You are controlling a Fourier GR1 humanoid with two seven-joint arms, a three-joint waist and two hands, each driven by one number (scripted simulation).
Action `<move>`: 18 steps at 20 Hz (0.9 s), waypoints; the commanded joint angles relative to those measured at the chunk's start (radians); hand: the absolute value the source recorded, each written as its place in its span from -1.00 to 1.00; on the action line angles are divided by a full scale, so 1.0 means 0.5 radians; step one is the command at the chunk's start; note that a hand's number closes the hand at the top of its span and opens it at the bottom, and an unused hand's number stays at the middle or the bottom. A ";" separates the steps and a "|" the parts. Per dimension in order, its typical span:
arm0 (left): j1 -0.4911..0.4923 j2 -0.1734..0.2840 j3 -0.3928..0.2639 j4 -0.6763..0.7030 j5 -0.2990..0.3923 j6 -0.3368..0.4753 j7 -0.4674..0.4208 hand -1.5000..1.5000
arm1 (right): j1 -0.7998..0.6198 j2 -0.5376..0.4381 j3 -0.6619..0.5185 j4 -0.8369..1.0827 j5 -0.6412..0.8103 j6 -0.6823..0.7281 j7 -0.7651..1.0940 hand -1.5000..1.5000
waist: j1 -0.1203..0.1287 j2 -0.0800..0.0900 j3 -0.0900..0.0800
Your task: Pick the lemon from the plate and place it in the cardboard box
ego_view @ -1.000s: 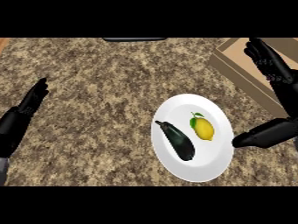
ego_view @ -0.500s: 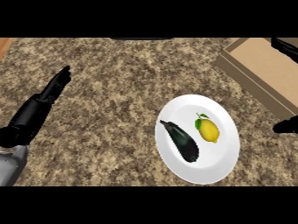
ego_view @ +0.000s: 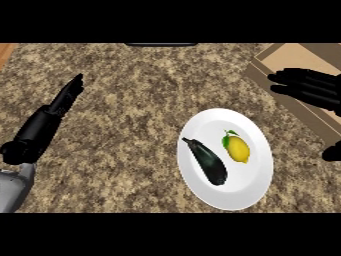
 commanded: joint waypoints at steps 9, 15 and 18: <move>0.034 -0.034 0.079 0.040 -0.036 -0.088 -0.044 0.00 | 0.035 0.123 0.431 -0.719 0.498 0.441 0.907 -1.00 | -0.012 -0.003 0.001; 0.008 -0.081 0.164 0.112 -0.081 -0.157 -0.107 0.00 | 0.080 0.430 0.580 -0.696 0.721 0.577 1.186 -1.00 | 0.001 0.005 0.002; -0.106 -0.193 0.139 0.073 -0.161 -0.116 0.074 0.00 | 0.069 0.575 0.559 -0.693 0.745 0.704 1.236 -1.00 | -0.003 0.004 0.002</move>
